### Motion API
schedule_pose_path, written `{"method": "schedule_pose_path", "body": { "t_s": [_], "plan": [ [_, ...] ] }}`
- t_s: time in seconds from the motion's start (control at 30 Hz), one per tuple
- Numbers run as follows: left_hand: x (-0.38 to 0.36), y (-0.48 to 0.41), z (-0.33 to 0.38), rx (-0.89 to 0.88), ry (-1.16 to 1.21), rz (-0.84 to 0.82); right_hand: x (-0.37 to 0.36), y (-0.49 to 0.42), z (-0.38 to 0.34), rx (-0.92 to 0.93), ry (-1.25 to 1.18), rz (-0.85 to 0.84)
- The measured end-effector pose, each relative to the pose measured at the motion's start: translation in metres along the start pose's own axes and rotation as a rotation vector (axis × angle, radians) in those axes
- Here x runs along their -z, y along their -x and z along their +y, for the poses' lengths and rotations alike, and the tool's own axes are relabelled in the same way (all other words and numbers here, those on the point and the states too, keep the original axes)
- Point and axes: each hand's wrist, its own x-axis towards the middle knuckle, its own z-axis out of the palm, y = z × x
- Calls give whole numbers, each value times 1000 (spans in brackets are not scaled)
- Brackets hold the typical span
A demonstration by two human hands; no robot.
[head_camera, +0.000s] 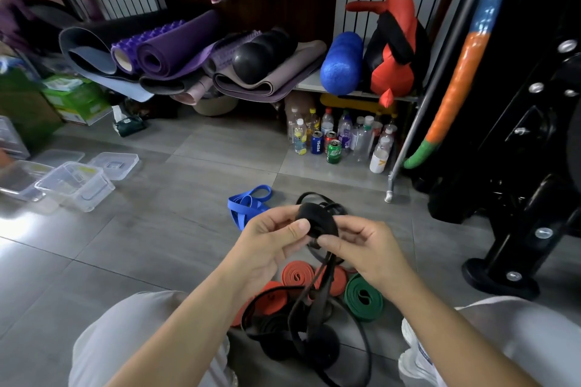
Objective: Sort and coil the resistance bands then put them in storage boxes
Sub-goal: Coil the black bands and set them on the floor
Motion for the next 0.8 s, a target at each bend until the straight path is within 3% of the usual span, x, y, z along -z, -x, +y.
{"method": "schedule_pose_path", "body": {
  "t_s": [0.1,0.17,0.23,0.3,0.37,0.47,0.63,0.8],
  "plan": [
    [2,-3,-3,23,-244,8,5,0,2,-19,115,5],
    [6,-5,-7,-88,-772,60,9,-1,3,-57,269,-9],
    [9,-4,-14,-231,-1264,73,14,-2,10,-40,601,-84],
    [10,-3,-23,-307,-1522,-22,12,0,16,4,828,-206],
    [8,-2,-28,-301,-1675,-84,7,2,18,13,888,-292],
    [6,-2,-26,-260,-1624,-16,7,4,19,15,876,-288],
    [7,-3,-15,-157,-1212,101,16,1,8,-130,396,-156],
    [1,0,-10,-142,-847,103,21,1,1,-138,167,-118]
  ]
}}
